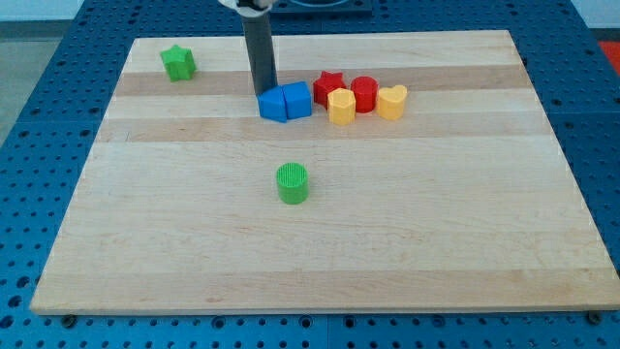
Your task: Move your arm to the blue cube
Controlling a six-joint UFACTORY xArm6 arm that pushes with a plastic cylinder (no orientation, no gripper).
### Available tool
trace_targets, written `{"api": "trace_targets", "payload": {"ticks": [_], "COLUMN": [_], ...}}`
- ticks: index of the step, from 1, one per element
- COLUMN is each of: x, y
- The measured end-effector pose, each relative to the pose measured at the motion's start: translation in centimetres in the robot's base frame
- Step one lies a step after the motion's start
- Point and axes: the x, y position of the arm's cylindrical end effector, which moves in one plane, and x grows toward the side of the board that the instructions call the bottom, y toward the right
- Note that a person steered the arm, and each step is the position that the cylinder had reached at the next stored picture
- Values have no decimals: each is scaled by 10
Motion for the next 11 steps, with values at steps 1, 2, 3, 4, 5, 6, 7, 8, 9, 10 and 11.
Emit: {"api": "trace_targets", "payload": {"ticks": [1, 2, 3, 4, 5, 6, 7, 8, 9, 10, 11], "x": [76, 142, 146, 115, 113, 82, 20, -43, -63, -23, -7], "y": [29, 58, 62, 41, 28, 20, -1, -5, -3, 23, 35]}}
